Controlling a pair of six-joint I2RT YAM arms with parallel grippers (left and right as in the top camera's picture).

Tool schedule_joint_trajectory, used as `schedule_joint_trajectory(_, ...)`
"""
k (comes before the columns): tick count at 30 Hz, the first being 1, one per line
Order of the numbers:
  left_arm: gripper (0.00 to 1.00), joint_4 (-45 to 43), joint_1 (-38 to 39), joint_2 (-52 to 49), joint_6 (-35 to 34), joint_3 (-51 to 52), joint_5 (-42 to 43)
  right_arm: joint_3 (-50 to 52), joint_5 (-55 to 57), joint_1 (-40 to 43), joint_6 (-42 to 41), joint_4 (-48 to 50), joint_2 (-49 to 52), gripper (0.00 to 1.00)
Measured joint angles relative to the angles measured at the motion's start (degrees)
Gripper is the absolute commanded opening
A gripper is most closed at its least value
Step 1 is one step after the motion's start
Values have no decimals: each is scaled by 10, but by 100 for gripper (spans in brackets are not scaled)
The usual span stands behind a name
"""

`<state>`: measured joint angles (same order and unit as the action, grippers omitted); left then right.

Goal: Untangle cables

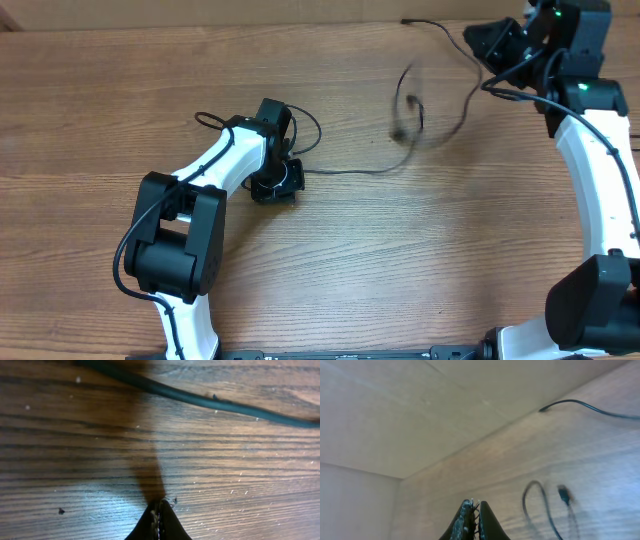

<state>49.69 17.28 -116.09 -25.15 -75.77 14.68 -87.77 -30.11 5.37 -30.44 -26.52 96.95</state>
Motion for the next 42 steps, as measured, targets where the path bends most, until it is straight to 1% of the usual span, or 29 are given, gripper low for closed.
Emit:
schedule_joint_trajectory(2, 4, -5, 0, 0, -9, 1, 6, 0, -4, 3, 17, -20, 0, 4)
schedule_joint_trajectory(4, 4, -27, 0, 0, -11, 4, 32, 0, -2, 2, 37, -35, 0, 4)
schedule_joint_trajectory(7, 4, -45, 0, -1, -11, 9, 60, 0, 26, -2, 55, -42, -3, 5)
schedule_joint_trajectory(8, 4, -47, 0, -1, -11, 10, 66, 0, 42, -3, 62, -46, -5, 10)
schedule_joint_trajectory(10, 4, -47, 0, -1, -11, 12, 74, 0, 66, -2, 73, -67, -9, 28)
schedule_joint_trajectory(14, 4, -50, 0, -3, -20, 13, 89, 3, 127, -2, 90, -134, -12, 61)
schedule_joint_trajectory(18, 4, -76, 0, -7, -24, 16, 145, 27, 162, -2, 98, -158, -4, 82)
schedule_joint_trajectory(20, 4, -108, 0, -9, -28, 17, 192, 45, 164, -2, 100, -160, 17, 90)
schedule_joint_trajectory(22, 7, -142, 0, -10, -30, 19, 232, 60, 167, -4, 104, -155, 46, 99)
schedule_joint_trajectory(26, 18, -217, 2, -10, -34, 19, 283, 77, 170, -13, 106, -150, 109, 100)
schedule_joint_trajectory(29, 25, -246, 12, -10, -35, 20, 279, 79, 171, -21, 106, -131, 134, 100)
schedule_joint_trajectory(31, 28, -242, 25, -10, -36, 20, 249, 79, 176, -29, 104, -115, 145, 100)
schedule_joint_trajectory(33, 28, -228, 41, -10, -37, 20, 195, 79, 193, -37, 90, -103, 154, 100)
schedule_joint_trajectory(36, 28, -205, 61, -10, -37, 20, 117, 79, 226, -47, 53, -97, 171, 100)
schedule_joint_trajectory(38, 27, -197, 66, -8, -37, 18, 86, 79, 242, -48, 26, -90, 179, 98)
schedule_joint_trajectory(42, 24, -174, 74, 2, -37, 15, 13, 79, 272, -46, -18, -77, 184, 94)
